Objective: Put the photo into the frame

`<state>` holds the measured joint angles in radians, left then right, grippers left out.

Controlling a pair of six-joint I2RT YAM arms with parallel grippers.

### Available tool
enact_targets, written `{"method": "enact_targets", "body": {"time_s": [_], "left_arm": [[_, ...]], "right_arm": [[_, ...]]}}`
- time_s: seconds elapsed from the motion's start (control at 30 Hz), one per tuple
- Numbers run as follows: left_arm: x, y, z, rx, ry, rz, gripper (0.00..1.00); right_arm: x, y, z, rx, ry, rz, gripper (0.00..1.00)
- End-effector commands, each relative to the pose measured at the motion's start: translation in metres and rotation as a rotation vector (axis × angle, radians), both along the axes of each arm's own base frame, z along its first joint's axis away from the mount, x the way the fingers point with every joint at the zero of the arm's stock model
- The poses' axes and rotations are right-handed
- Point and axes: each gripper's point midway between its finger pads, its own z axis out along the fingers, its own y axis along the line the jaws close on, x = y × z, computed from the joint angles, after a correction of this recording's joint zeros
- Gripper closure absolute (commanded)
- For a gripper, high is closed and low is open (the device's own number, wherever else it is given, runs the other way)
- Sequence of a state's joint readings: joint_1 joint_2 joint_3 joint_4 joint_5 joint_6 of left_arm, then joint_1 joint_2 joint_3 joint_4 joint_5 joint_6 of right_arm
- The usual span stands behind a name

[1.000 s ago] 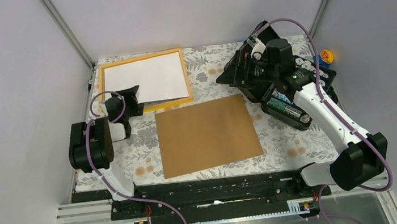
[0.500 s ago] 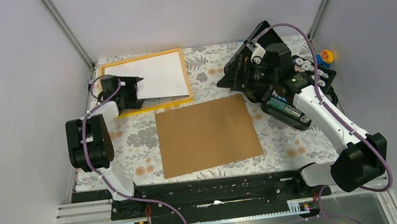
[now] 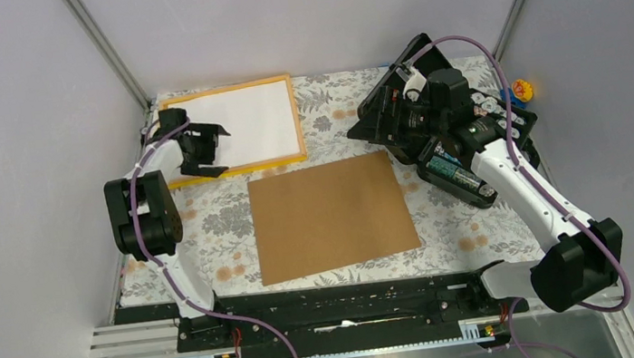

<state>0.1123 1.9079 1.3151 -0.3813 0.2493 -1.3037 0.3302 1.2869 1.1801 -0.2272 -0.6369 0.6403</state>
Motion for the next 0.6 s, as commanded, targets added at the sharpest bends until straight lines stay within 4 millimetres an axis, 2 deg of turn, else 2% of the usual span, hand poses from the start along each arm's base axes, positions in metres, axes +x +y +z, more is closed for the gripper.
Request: {"method": "enact_targets", "body": {"time_s": [0.0, 0.17, 0.27, 0.37, 0.43, 0.57], "left_arm": [[-0.012, 0.017, 0.029, 0.108, 0.067, -0.022, 0.01], [-0.038, 0.028, 0.043, 0.174, 0.109, -0.079, 0.01], [-0.037, 0.020, 0.061, 0.195, -0.019, -0.204, 0.01], [-0.034, 0.000, 0.086, 0.226, -0.201, -0.406, 0.01], [-0.039, -0.012, 0.098, 0.296, -0.283, -0.503, 0.01], [-0.059, -0.045, 0.102, 0.479, -0.326, -0.701, 0.01]], "right_arm": [[-0.003, 0.002, 0.015, 0.013, -0.071, 0.012, 0.00], [-0.004, 0.001, 0.006, 0.003, -0.055, 0.013, 0.00], [-0.003, 0.000, -0.003, -0.016, -0.051, 0.012, 0.00], [-0.005, 0.000, -0.014, -0.029, -0.040, 0.025, 0.00], [-0.009, -0.001, -0.022, -0.040, -0.031, 0.036, 0.00], [-0.015, -0.007, -0.049, -0.091, -0.008, 0.026, 0.00]]}}
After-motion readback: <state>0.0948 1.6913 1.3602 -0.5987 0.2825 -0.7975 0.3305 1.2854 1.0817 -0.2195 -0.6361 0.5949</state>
